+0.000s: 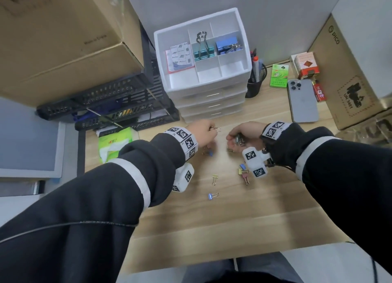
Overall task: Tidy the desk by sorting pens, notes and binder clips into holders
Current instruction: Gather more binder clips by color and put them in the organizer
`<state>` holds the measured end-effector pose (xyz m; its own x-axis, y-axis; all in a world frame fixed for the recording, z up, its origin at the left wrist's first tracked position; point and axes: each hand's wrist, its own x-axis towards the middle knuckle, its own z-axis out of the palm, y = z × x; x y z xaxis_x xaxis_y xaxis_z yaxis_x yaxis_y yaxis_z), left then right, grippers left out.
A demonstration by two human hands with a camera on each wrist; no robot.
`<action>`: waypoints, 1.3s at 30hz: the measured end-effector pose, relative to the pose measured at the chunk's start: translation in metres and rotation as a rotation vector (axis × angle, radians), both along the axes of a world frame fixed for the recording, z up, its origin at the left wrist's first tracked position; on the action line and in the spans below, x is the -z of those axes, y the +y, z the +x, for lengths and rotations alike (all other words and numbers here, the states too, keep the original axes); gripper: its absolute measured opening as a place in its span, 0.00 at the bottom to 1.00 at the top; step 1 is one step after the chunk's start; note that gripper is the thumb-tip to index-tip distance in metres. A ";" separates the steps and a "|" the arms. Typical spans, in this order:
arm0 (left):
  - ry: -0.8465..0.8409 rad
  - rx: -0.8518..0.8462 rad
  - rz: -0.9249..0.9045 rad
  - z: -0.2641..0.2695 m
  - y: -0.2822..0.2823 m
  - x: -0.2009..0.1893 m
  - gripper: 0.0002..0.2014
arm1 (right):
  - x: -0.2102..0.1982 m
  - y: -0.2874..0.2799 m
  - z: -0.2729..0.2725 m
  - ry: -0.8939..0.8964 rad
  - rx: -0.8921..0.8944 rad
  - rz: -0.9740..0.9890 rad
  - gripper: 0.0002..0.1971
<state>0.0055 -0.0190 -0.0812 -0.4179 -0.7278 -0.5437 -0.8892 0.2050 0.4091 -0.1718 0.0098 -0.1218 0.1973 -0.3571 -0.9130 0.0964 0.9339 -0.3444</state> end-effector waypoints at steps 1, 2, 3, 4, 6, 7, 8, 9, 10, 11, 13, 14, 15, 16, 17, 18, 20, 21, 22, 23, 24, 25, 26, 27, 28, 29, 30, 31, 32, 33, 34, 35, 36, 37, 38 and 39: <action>0.002 0.035 -0.028 -0.006 0.000 -0.008 0.09 | -0.004 0.000 0.005 -0.050 0.040 0.000 0.12; -0.002 0.074 -0.060 -0.011 0.000 -0.015 0.10 | -0.008 0.000 0.009 -0.119 0.087 -0.008 0.14; -0.005 0.115 -0.085 -0.015 0.000 -0.020 0.10 | -0.012 0.000 0.014 -0.201 0.132 -0.022 0.16; -0.001 0.158 -0.098 -0.019 0.001 -0.027 0.09 | -0.018 0.000 0.017 -0.267 0.160 -0.048 0.17; -0.001 0.233 -0.101 -0.024 0.003 -0.034 0.09 | -0.027 -0.001 0.020 -0.300 0.149 -0.097 0.18; -0.011 0.258 -0.108 -0.026 0.004 -0.037 0.09 | -0.030 -0.001 0.021 -0.293 0.143 -0.110 0.18; -0.019 0.276 -0.125 -0.026 0.005 -0.038 0.10 | -0.031 -0.001 0.020 -0.285 0.160 -0.114 0.18; -0.021 0.280 -0.145 -0.026 0.006 -0.039 0.12 | -0.032 -0.001 0.019 -0.279 0.192 -0.115 0.18; -0.006 0.274 -0.166 -0.026 0.007 -0.040 0.13 | -0.032 0.000 0.018 -0.276 0.220 -0.125 0.17; 0.021 0.270 -0.181 -0.026 0.009 -0.043 0.15 | -0.031 0.001 0.017 -0.264 0.233 -0.136 0.16; 0.098 0.263 -0.212 -0.028 0.014 -0.047 0.20 | -0.029 0.002 0.017 -0.227 0.234 -0.159 0.15; 0.124 0.256 -0.225 -0.030 0.016 -0.049 0.22 | -0.030 0.003 0.016 -0.219 0.244 -0.165 0.14; 0.135 0.242 -0.229 -0.032 0.017 -0.051 0.22 | -0.031 0.003 0.015 -0.210 0.255 -0.173 0.14; 0.144 0.225 -0.226 -0.033 0.017 -0.052 0.23 | -0.031 0.003 0.014 -0.204 0.263 -0.182 0.14; 0.149 0.207 -0.216 -0.033 0.016 -0.053 0.24 | -0.033 0.003 0.013 -0.202 0.276 -0.190 0.14; 0.157 0.192 -0.208 -0.034 0.016 -0.053 0.24 | -0.035 0.003 0.012 -0.205 0.291 -0.199 0.14; 0.181 0.184 -0.211 -0.033 0.015 -0.055 0.24 | -0.040 0.004 0.011 -0.209 0.317 -0.204 0.14; 0.197 0.182 -0.220 -0.032 0.015 -0.056 0.23 | -0.043 0.004 0.011 -0.217 0.329 -0.197 0.14; 0.210 0.180 -0.240 -0.031 0.015 -0.056 0.21 | -0.045 0.004 0.012 -0.245 0.357 -0.169 0.13; 0.209 0.180 -0.273 -0.030 0.014 -0.058 0.18 | -0.048 0.004 0.012 -0.283 0.387 -0.131 0.13; 0.203 0.180 -0.317 -0.028 0.012 -0.059 0.15 | -0.050 0.003 0.012 -0.313 0.388 -0.092 0.13; 0.198 0.170 -0.357 -0.025 0.010 -0.061 0.13 | -0.051 0.001 0.012 -0.329 0.356 -0.057 0.13; 0.201 0.148 -0.388 -0.021 0.007 -0.064 0.10 | -0.053 0.000 0.012 -0.340 0.302 -0.036 0.14; 0.201 0.118 -0.406 -0.017 0.004 -0.068 0.09 | -0.054 -0.003 0.012 -0.341 0.241 -0.029 0.14; 0.190 0.082 -0.409 -0.011 0.001 -0.072 0.08 | -0.055 -0.007 0.011 -0.328 0.186 -0.031 0.15; 0.167 0.042 -0.402 -0.006 -0.004 -0.077 0.07 | -0.057 -0.012 0.011 -0.300 0.145 -0.039 0.15; 0.137 -0.003 -0.391 0.001 -0.008 -0.083 0.07 | -0.062 -0.017 0.011 -0.280 0.117 -0.053 0.16; 0.106 -0.051 -0.386 0.010 -0.013 -0.091 0.08 | -0.070 -0.023 0.012 -0.269 0.097 -0.069 0.16; 0.074 -0.096 -0.388 0.019 -0.018 -0.098 0.08 | -0.080 -0.030 0.015 -0.263 0.082 -0.086 0.17; 0.038 -0.137 -0.392 0.028 -0.024 -0.103 0.08 | -0.090 -0.037 0.017 -0.253 0.072 -0.108 0.17; 0.005 -0.177 -0.403 0.037 -0.030 -0.108 0.07 | -0.102 -0.044 0.020 -0.247 0.060 -0.139 0.18; -0.021 -0.214 -0.413 0.045 -0.035 -0.112 0.07 | -0.111 -0.051 0.023 -0.245 0.047 -0.174 0.18; -0.037 -0.247 -0.423 0.052 -0.041 -0.117 0.06 | -0.122 -0.058 0.027 -0.247 0.033 -0.207 0.18; -0.047 -0.268 -0.427 0.058 -0.046 -0.121 0.05 | -0.132 -0.066 0.031 -0.250 0.018 -0.232 0.18; -0.058 -0.275 -0.423 0.062 -0.050 -0.125 0.06 | -0.140 -0.072 0.035 -0.251 0.009 -0.242 0.17; -0.066 -0.274 -0.419 0.064 -0.054 -0.130 0.06 | -0.147 -0.078 0.038 -0.251 0.005 -0.246 0.17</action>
